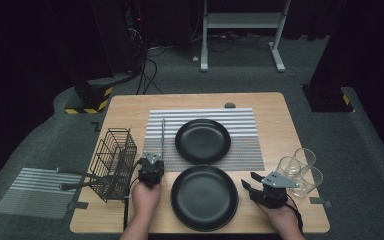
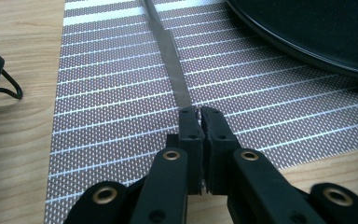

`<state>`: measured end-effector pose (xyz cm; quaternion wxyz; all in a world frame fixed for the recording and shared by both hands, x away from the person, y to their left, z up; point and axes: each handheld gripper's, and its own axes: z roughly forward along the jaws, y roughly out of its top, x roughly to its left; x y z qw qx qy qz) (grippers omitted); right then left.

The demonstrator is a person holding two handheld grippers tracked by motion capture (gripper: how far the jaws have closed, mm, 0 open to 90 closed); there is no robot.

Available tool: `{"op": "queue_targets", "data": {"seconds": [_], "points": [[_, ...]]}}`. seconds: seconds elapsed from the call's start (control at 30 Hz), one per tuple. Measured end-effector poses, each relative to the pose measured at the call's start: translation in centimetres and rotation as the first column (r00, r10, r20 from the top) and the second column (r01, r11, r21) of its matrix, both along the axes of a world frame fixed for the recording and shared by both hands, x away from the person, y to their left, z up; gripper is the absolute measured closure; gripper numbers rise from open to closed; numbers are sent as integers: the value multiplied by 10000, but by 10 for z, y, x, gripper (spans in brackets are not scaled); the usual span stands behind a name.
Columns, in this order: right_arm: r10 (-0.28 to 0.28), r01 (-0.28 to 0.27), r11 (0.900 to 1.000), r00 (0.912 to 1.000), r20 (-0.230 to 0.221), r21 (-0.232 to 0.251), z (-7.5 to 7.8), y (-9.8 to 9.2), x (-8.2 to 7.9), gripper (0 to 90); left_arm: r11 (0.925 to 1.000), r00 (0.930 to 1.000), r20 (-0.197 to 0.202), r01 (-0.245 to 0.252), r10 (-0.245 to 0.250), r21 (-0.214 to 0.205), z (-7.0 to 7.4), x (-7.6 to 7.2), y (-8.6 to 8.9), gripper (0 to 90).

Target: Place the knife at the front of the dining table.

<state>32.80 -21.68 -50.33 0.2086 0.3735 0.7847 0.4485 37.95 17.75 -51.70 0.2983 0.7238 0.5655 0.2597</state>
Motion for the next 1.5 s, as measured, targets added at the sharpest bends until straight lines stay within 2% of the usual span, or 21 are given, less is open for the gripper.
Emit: {"op": "queue_targets", "data": {"seconds": [0.07,0.1,0.17,0.23,0.33,0.4,0.63,0.7,0.73,0.8,0.87,0.97,1.03,1.07,1.17,1.23,1.27,1.33,1.37,1.43,1.5], "points": [[-11,11,10000,10000,-7,-11,0,0,0,516,10000,10000,-44,-20,20,-23,0,0,2,872],[-7,7,10000,10000,1,-18,0,0,0,516,9955,9982,308,-487,513,-808,-4,0,-3,872],[-155,157,9998,9998,-81,141,0,0,0,516,9927,9971,342,-645,683,-1023,-4,0,-3,872],[-150,151,9998,9999,-68,134,0,0,0,516,9954,9981,398,-445,480,-848,-5,0,0,871],[-145,146,9998,9999,-58,126,0,0,0,516,9904,9966,385,-684,735,-1203,-6,-1,0,870],[-137,138,9998,9999,-31,107,0,0,1,516,9939,9978,434,-449,494,-1003,-6,0,3,869],[-112,111,9999,9999,58,112,0,-1,0,516,9885,9971,380,-603,662,-1384,-6,0,6,870],[-46,46,10000,9998,180,22,0,-1,1,516,9836,9957,341,-791,857,-1623,-7,-1,6,872],[-115,115,9998,9999,3,133,0,0,0,516,9818,9952,315,-858,924,-1695,-7,-1,6,872],[-111,111,9999,9999,-5,95,0,0,0,516,9840,9961,359,-739,807,-1618,-7,-1,10,873],[-109,109,9999,9999,-45,84,0,1,0,516,9745,9936,353,-982,1074,-2020,-8,-1,10,872],[-103,104,9999,9999,-37,71,0,1,0,516,9770,9940,330,-958,1039,-1905,-7,-2,13,868],[-144,145,9998,9999,-54,121,0,1,0,516,9732,9936,299,-1008,1093,-2065,-8,-2,13,861],[-134,134,9999,9999,-46,103,0,1,0,516,9753,9940,332,-957,1043,-1993,-8,-2,15,860],[-132,133,9998,9999,-81,112,-1,2,0,517,9688,9923,314,-1102,1201,-2220,-8,-2,15,854],[-104,104,9999,9999,-24,69,-1,2,0,516,9723,9925,332,-1083,1177,-2073,-8,-2,16,848],[-113,113,9999,9999,-38,78,-1,2,0,516,9789,9947,381,-874,960,-1850,-8,-2,19,848],[-71,71,10000,10000,8,31,-1,2,1,516,9787,9936,418,-955,1047,-1818,-8,-2,18,847],[-104,104,9999,9999,-31,68,-1,2,0,516,9744,9918,462,-1076,1189,-1976,-8,-3,17,847],[-82,82,10000,10000,-2,39,-1,2,1,516,9818,9935,540,-895,997,-1672,-7,-3,18,832],[-54,54,10000,10000,9,7,-1,1,1,516,9833,9933,572,-906,1006,-1576,-7,-3,18,807]]}}
